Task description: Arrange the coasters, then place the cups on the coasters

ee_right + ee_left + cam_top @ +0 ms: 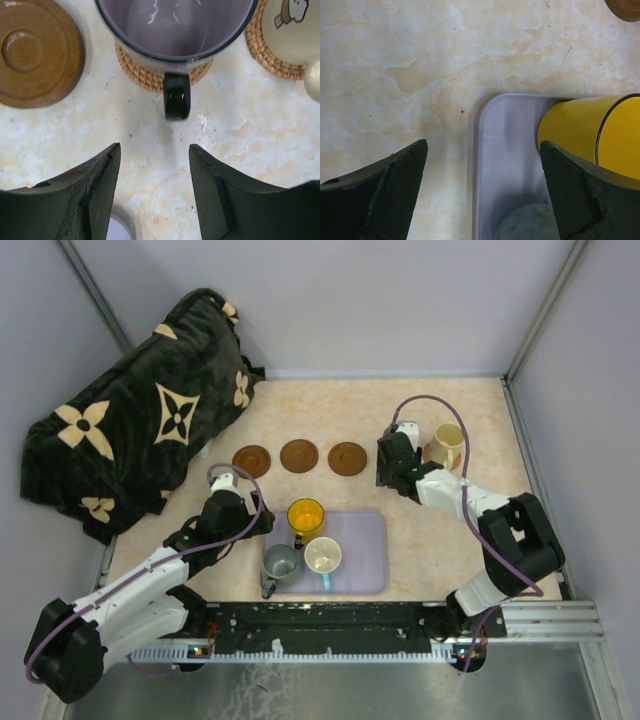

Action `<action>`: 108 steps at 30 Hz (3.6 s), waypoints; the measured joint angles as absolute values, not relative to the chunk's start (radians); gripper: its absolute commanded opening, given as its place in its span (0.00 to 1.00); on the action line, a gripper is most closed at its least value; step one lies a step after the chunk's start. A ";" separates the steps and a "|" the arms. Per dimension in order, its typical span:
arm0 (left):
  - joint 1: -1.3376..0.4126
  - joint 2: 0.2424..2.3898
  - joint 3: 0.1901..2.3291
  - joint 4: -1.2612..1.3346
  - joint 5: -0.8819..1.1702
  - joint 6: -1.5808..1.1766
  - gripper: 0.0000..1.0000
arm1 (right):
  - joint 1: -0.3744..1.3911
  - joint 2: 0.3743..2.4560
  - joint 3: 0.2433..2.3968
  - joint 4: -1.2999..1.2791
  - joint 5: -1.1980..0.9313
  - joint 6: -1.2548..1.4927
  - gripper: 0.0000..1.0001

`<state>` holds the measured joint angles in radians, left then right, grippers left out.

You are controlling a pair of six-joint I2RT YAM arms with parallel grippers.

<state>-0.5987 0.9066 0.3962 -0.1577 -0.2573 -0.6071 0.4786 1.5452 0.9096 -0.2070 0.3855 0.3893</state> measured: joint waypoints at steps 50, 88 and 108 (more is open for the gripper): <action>-0.607 0.786 0.415 -0.218 -0.171 -0.528 1.00 | 1.525 1.285 0.913 -0.712 0.510 1.051 0.53; -0.611 0.766 0.399 -0.228 -0.171 -0.550 1.00 | 1.529 1.580 1.057 -0.838 0.581 1.158 0.00; -0.611 0.774 0.379 -0.224 -0.171 -0.558 1.00 | 1.567 1.532 1.055 -0.992 0.661 1.300 0.00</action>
